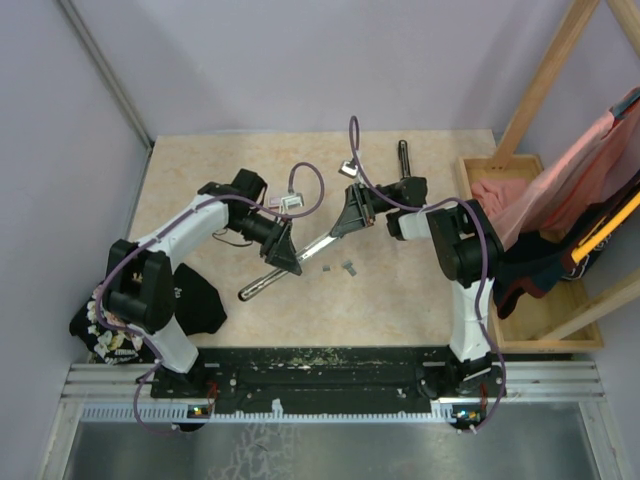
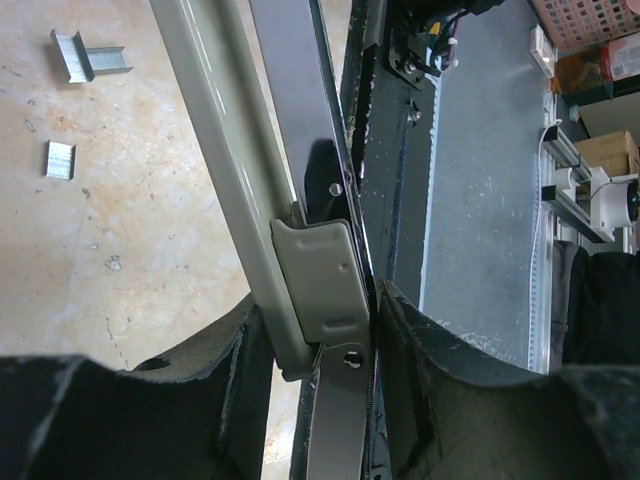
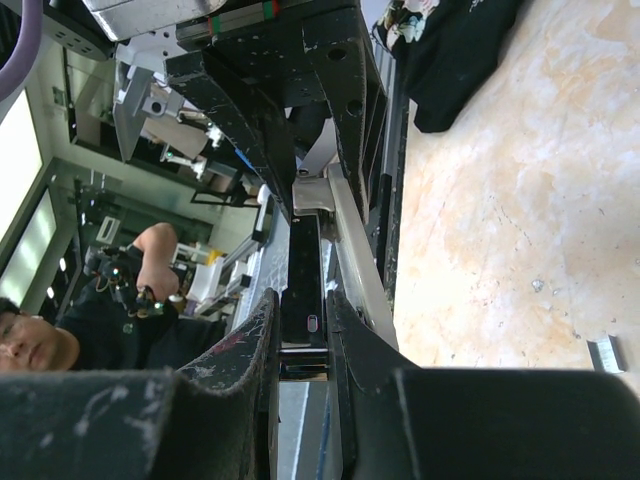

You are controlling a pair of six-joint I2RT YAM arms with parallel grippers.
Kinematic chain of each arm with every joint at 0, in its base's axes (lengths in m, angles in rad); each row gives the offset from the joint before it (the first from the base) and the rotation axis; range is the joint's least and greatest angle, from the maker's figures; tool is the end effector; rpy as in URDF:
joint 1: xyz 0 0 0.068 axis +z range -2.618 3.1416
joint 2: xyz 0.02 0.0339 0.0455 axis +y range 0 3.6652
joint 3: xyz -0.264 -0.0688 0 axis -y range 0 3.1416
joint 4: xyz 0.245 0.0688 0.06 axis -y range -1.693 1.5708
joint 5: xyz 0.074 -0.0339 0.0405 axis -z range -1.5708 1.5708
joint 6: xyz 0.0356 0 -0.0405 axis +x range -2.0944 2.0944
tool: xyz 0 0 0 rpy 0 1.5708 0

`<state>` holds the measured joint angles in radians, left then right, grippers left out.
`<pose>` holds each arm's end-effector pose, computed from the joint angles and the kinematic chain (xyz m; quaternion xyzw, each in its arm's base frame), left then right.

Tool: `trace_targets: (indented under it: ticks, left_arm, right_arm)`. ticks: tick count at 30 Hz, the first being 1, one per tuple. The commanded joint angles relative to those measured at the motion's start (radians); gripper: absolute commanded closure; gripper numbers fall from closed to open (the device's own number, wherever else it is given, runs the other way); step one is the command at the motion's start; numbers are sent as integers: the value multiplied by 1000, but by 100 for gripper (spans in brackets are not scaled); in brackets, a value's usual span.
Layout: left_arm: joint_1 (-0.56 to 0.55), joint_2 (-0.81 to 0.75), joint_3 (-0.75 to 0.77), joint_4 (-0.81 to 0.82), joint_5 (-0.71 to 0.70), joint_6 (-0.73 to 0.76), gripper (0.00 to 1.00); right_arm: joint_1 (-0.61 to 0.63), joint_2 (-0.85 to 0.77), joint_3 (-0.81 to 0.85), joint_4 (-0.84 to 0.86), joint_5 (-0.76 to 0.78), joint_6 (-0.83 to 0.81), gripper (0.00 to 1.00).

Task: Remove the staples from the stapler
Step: Unload the staple at the center of the board.

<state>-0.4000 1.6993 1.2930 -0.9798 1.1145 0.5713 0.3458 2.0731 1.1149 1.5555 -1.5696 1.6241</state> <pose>0.2814 -0.1537 0.2455 0.4376 0.7246 -0.5180 0.1230 0.3626 0.1685 0.2206 -0.3039 0.6382 0.7038 0.0703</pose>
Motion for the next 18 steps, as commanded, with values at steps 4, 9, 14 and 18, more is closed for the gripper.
trace_targets:
  ticks: [4, 9, 14, 18]
  left_arm:
    - [-23, -58, -10, 136, -154, -129, 100]
    - [-21, -56, -10, 172, -218, -180, 100]
    - [-22, -40, -1, 187, -266, -221, 100]
    - [-20, -40, 6, 197, -304, -256, 100]
  right_arm:
    - [-2, 3, 53, 167, 29, 21, 100]
    - [-2, 17, 67, 168, 12, 41, 100]
    - [-1, 30, 68, 168, -1, 37, 100]
    - [-2, 30, 70, 168, -9, 30, 100]
